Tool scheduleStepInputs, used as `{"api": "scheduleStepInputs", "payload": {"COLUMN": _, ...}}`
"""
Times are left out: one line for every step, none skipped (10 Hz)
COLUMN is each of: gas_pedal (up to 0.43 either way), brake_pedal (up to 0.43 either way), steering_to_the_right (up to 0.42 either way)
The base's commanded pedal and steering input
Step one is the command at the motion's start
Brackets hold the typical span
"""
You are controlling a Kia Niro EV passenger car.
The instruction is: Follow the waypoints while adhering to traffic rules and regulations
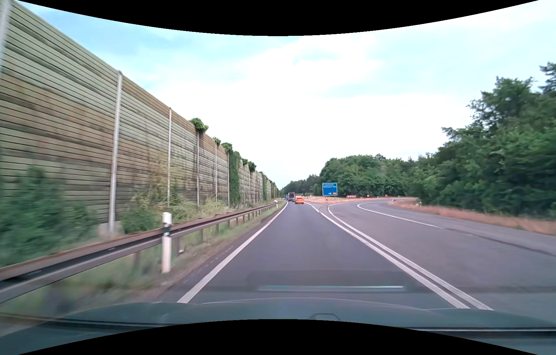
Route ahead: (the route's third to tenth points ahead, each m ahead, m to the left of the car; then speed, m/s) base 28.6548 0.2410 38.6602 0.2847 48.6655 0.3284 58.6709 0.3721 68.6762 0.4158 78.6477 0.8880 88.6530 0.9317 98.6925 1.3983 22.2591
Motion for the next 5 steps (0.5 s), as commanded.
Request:
{"api": "scheduleStepInputs", "payload": {"gas_pedal": 0.028, "brake_pedal": 0.000, "steering_to_the_right": -0.007}}
{"api": "scheduleStepInputs", "payload": {"gas_pedal": 0.028, "brake_pedal": 0.000, "steering_to_the_right": -0.007}}
{"api": "scheduleStepInputs", "payload": {"gas_pedal": 0.028, "brake_pedal": 0.000, "steering_to_the_right": -0.007}}
{"api": "scheduleStepInputs", "payload": {"gas_pedal": 0.028, "brake_pedal": 0.000, "steering_to_the_right": -0.007}}
{"api": "scheduleStepInputs", "payload": {"gas_pedal": 0.039, "brake_pedal": 0.000, "steering_to_the_right": -0.007}}
